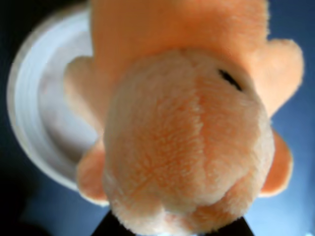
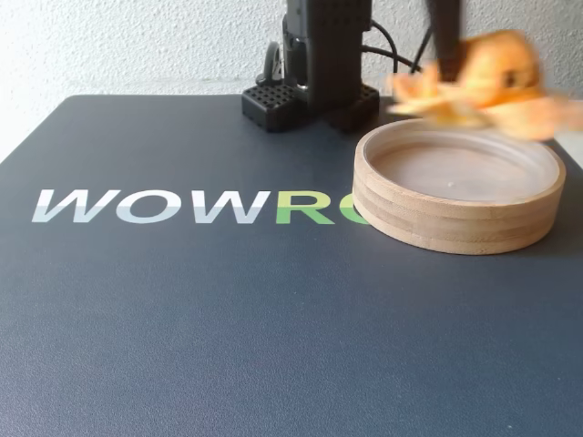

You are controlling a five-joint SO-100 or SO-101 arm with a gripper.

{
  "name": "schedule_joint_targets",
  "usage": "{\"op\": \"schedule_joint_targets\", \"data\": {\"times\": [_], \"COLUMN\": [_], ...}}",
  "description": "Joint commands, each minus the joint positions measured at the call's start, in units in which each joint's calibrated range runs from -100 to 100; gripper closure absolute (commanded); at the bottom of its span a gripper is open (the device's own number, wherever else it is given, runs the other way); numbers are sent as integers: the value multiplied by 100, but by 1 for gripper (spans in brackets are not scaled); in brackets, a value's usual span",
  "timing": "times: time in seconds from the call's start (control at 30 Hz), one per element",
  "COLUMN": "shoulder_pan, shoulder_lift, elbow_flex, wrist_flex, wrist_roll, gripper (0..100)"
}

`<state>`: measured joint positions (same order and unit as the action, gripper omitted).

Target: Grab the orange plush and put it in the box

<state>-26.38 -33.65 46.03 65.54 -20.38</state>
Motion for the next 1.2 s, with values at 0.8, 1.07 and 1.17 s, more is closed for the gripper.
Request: {"op": "schedule_joint_targets", "data": {"times": [0.8,1.07,1.17], "shoulder_pan": [722,2052,2463], "shoulder_lift": [-1475,-1399,-1475], "elbow_flex": [1000,1254,1726], "wrist_flex": [-355,-1730,-2043], "wrist_roll": [425,1805,1831], "gripper": [79,99,99]}}
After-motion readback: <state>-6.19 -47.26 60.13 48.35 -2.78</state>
